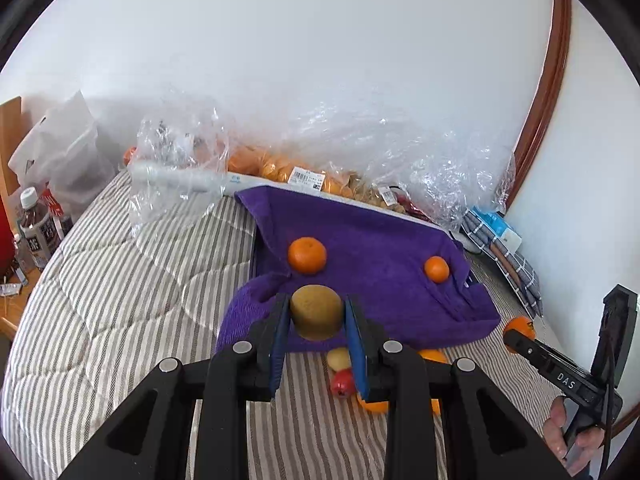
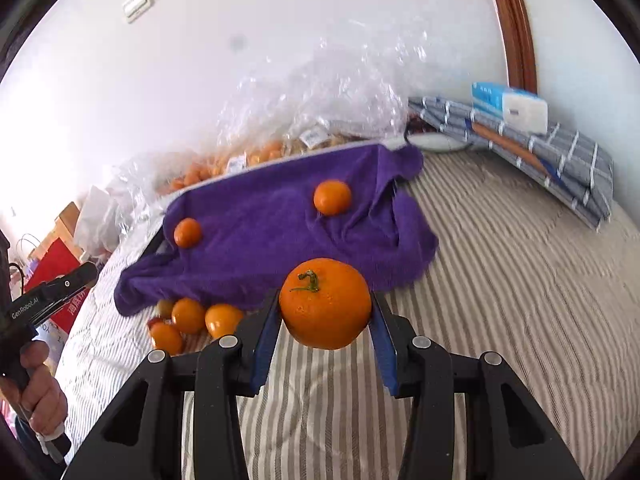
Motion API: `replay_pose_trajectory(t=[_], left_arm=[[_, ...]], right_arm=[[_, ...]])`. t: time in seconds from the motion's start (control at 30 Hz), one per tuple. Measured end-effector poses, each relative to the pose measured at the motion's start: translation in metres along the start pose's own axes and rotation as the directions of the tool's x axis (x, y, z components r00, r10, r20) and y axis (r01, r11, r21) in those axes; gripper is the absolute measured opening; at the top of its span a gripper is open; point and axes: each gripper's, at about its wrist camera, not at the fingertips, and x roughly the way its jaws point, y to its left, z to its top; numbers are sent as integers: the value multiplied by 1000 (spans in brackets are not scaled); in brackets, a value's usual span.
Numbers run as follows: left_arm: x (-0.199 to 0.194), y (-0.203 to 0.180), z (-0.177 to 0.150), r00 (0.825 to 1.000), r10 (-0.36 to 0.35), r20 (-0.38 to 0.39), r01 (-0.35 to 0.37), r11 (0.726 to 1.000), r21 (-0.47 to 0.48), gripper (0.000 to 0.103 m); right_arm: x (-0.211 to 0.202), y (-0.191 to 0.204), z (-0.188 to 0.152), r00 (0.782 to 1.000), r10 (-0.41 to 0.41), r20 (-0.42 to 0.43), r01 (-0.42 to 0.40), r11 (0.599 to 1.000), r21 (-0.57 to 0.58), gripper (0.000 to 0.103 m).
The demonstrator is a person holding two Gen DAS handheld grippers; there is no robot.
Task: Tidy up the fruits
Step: 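Lift and carry the held fruits onto the purple towel with both grippers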
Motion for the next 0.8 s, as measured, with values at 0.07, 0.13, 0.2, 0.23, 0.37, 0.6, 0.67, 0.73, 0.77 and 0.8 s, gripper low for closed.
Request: replay_pose_trajectory(t=[0.07, 0.13, 0.2, 0.23, 0.37, 0.6, 0.67, 0.73, 0.77, 0.8], left_arm=[[9, -3, 12, 1000, 15, 5, -15, 1000, 1, 26], [18, -6, 23, 999, 27, 30, -28, 1000, 10, 26], [29, -8, 32, 999, 30, 41, -31, 1000, 8, 26], [35, -9, 37, 999, 30, 35, -30, 1000, 6, 26], [57, -13, 47, 999, 36, 38, -36, 999, -4, 26], [86, -9, 38, 1000, 23, -12, -23, 1000, 12, 26], [88, -7, 35, 999, 26, -20, -26, 1000, 18, 26], [90, -4, 31, 1000, 15, -25, -15, 1000, 6, 26], [92, -3, 29, 999, 14, -35, -14, 1000, 4, 26], [95, -4, 26, 999, 14, -44, -14, 1000, 9, 26]], right_arm=[[3, 2, 13, 1000, -1, 19, 1, 1000, -17, 43], [7, 2, 25, 999, -5, 36, 7, 999, -31, 43], [12, 3, 37, 998, -14, 57, 17, 999, -43, 43], [14, 3, 42, 998, -15, 67, 18, 999, -45, 43], [28, 7, 60, 996, -11, 92, 16, 999, -52, 43], [66, 19, 61, 998, 38, 44, -34, 996, -87, 43], [74, 18, 55, 999, 44, 24, -41, 995, -93, 43], [78, 17, 52, 1000, 28, 11, -27, 995, -98, 43], [79, 16, 51, 1000, 23, 11, -22, 995, -100, 43], [80, 15, 50, 1000, 18, 10, -17, 995, -99, 43]])
